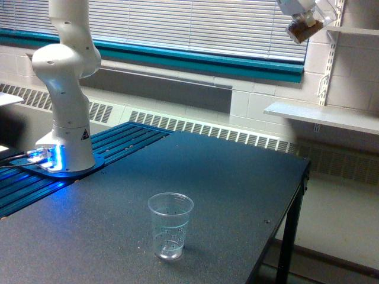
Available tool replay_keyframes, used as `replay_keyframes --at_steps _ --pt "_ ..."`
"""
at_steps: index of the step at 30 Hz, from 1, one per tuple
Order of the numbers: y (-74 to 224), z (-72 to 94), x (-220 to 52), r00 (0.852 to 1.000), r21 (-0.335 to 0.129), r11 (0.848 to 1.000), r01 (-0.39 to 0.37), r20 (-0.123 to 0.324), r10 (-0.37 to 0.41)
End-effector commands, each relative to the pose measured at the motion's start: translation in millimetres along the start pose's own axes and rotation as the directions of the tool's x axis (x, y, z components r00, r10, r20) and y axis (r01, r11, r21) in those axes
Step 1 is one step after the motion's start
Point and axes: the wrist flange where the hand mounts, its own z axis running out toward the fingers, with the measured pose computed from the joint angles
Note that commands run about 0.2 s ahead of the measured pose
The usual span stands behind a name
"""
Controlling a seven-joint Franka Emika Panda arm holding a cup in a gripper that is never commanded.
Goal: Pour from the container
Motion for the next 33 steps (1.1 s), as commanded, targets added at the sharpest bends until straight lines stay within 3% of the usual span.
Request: replay_keyframes --at_steps 1,7,15,22,33 --pt "39.7 20.6 6.6 1.000 -0.094 0.996 -0.003 -0.004 0.002" --pt "42.9 20.8 4.0 0.997 -0.139 0.988 0.065 -0.035 -0.070" --pt "56.7 20.0 4.5 0.999 -0.144 0.990 -0.005 -0.052 -0.002" --pt "85.8 22.1 10.4 0.996 -0.163 0.985 -0.061 -0.074 0.049" --pt "149.2 13.6 17.9 0.974 -0.227 0.953 -0.201 -0.149 0.170"
